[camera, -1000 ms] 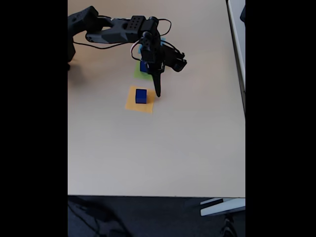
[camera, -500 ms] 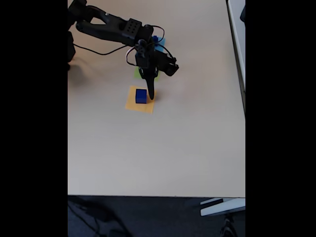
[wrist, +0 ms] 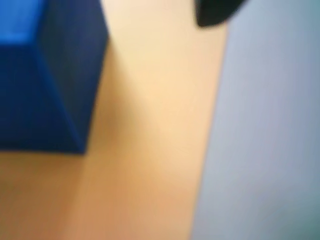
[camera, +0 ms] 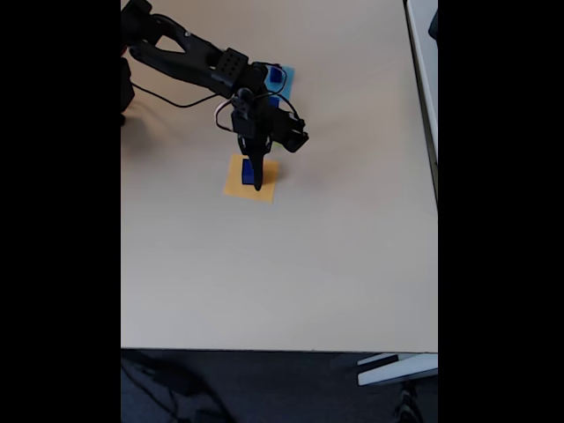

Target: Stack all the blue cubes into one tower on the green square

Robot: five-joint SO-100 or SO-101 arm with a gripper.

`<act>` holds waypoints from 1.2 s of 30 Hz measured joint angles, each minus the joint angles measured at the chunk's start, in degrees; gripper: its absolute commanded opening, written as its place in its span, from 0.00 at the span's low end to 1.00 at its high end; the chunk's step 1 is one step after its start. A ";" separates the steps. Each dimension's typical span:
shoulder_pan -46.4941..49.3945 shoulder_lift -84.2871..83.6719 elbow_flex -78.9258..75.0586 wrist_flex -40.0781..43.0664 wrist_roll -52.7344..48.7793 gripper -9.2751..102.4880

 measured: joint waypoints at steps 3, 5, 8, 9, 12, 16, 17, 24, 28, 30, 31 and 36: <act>0.44 1.32 1.85 -1.23 0.00 0.49; 0.97 1.41 2.20 -1.67 -0.09 0.47; 1.67 1.41 2.29 -2.37 -0.53 0.45; 1.85 1.41 2.29 -2.46 -0.53 0.45; 2.20 1.41 2.29 -2.55 -0.79 0.43; 2.46 1.41 2.29 -2.55 -0.88 0.42; 2.46 1.41 2.29 -2.55 -0.88 0.42; 3.78 0.35 1.67 -2.64 -1.58 0.42; 3.96 -2.11 -0.35 -2.99 -2.11 0.41; 3.96 -3.43 -1.93 -2.99 -2.37 0.41; 3.96 -4.04 -2.64 -2.99 -2.46 0.40; 3.96 -6.15 -4.57 -2.99 -2.46 0.33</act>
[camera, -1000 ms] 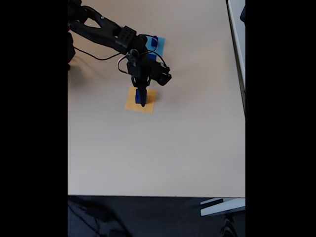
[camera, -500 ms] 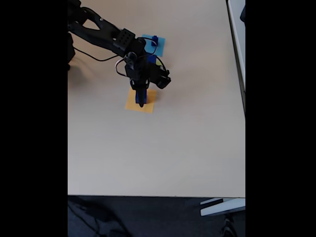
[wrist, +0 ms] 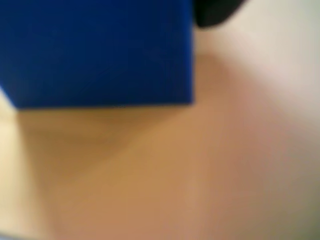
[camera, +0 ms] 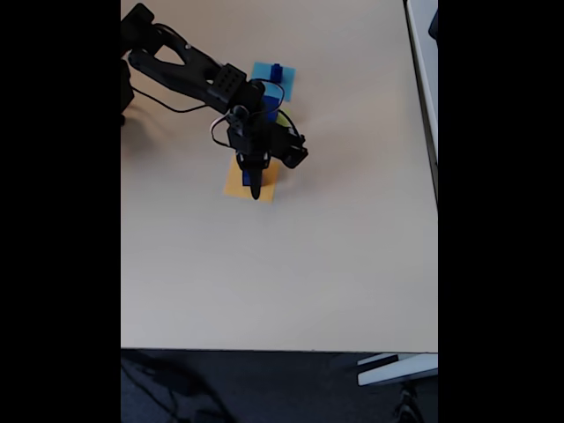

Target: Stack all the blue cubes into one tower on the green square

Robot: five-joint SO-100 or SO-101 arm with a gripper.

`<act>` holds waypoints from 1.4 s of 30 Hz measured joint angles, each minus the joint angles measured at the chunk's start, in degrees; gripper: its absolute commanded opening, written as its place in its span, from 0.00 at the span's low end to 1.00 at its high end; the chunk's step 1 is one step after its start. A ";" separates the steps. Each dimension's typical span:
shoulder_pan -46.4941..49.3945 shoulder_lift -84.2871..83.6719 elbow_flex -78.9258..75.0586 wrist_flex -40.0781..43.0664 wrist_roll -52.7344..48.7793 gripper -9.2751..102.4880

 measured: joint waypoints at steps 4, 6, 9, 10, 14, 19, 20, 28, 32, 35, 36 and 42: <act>0.00 -0.09 -0.18 0.00 0.00 0.29; 0.00 -0.09 -0.18 0.00 0.00 0.25; 0.00 -0.09 -0.18 0.00 0.00 0.19; 0.00 -0.09 -0.18 0.00 0.00 0.19; 0.00 -0.09 -0.18 0.00 0.00 0.19; 0.00 -0.09 -0.88 0.00 0.00 0.19; 0.00 -0.09 -1.05 0.00 0.00 0.19; -0.18 -0.09 -4.57 2.81 0.70 0.19; -1.32 0.53 -6.77 6.68 3.25 0.19; -3.08 2.64 -9.93 10.72 6.42 0.19; -3.78 3.25 -11.51 12.13 7.65 0.19; -9.23 5.89 -15.03 17.23 15.47 0.20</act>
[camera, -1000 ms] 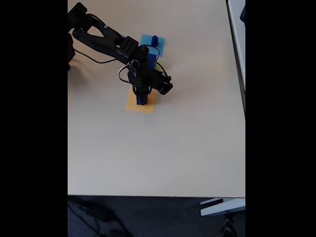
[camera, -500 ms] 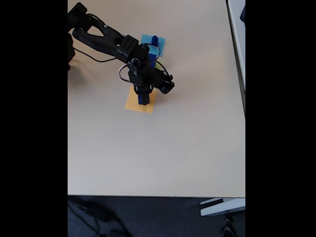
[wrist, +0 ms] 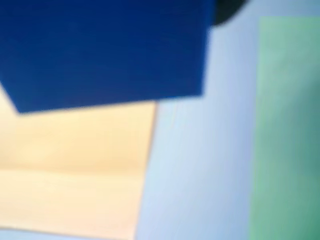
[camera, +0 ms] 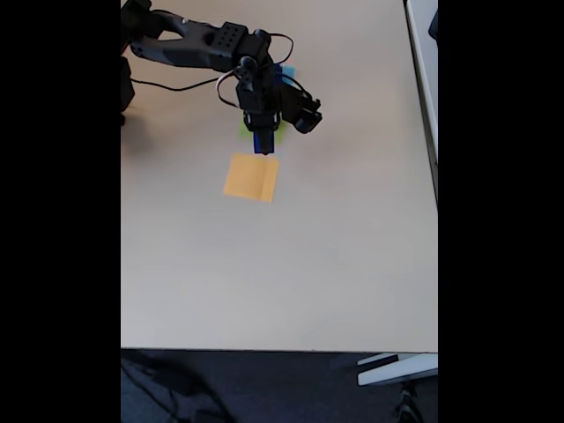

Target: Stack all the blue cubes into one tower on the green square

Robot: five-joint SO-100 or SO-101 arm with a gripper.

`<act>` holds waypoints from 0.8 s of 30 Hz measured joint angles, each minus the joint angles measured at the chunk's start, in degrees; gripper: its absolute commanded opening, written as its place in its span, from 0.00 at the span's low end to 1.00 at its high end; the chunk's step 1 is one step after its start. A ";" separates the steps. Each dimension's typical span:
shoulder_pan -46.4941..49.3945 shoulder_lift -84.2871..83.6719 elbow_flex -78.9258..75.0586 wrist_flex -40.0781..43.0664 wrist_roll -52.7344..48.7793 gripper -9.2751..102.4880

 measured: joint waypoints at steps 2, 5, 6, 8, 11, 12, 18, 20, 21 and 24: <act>-1.93 0.00 -0.79 0.70 2.55 0.20; -4.92 0.09 -0.97 1.05 6.86 0.20; -5.80 0.18 -0.97 1.05 8.26 0.20; -7.29 0.70 -0.97 1.05 10.81 0.20; -8.88 1.41 -0.97 1.05 14.06 0.21; -9.32 1.67 -0.97 1.05 15.21 0.21; -11.69 1.85 -0.18 1.05 20.30 0.21; -12.22 1.93 0.18 1.05 21.45 0.21; -12.30 2.02 0.35 1.05 21.97 0.21; -12.57 2.02 0.88 1.05 23.20 0.21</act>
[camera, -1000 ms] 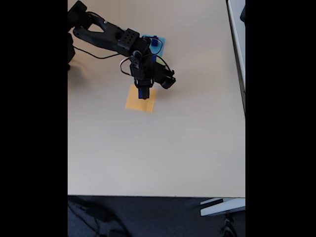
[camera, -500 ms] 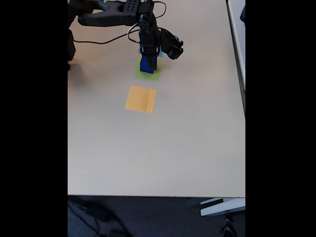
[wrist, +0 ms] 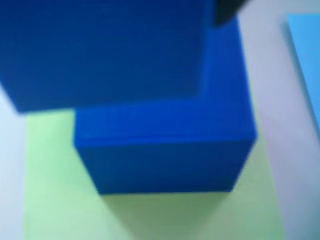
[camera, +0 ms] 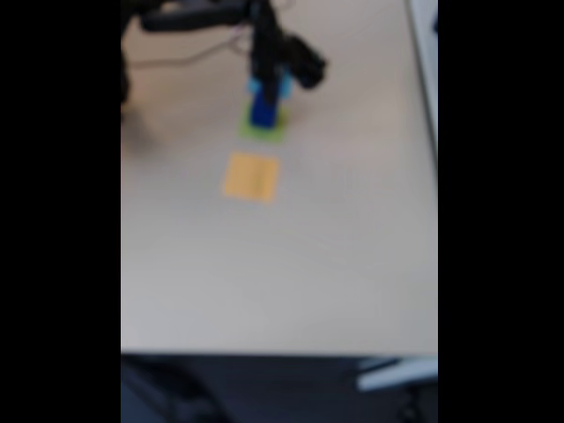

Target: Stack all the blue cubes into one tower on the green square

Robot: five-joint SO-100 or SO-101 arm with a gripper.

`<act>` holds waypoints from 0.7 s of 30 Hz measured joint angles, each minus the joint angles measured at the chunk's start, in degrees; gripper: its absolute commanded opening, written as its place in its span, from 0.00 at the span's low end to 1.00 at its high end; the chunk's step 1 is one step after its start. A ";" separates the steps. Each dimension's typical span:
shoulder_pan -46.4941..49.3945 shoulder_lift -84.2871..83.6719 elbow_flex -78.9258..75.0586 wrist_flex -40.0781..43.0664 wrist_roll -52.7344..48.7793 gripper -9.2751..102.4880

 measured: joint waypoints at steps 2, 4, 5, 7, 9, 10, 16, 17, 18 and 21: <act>-0.44 0.00 0.00 0.00 0.62 0.21; -0.88 0.00 0.00 0.00 0.97 0.21; -1.05 0.00 0.00 0.00 1.05 0.21; -1.14 0.00 0.00 0.00 1.05 0.21; -1.05 0.00 0.00 0.00 1.05 0.21; -1.14 0.00 0.00 0.00 1.14 0.21; -2.72 0.00 0.00 0.00 1.14 0.20; -2.72 -0.18 0.00 0.00 1.14 0.20; -2.64 -0.53 0.00 0.00 1.14 0.20; -2.37 -1.41 0.00 -0.62 0.97 0.20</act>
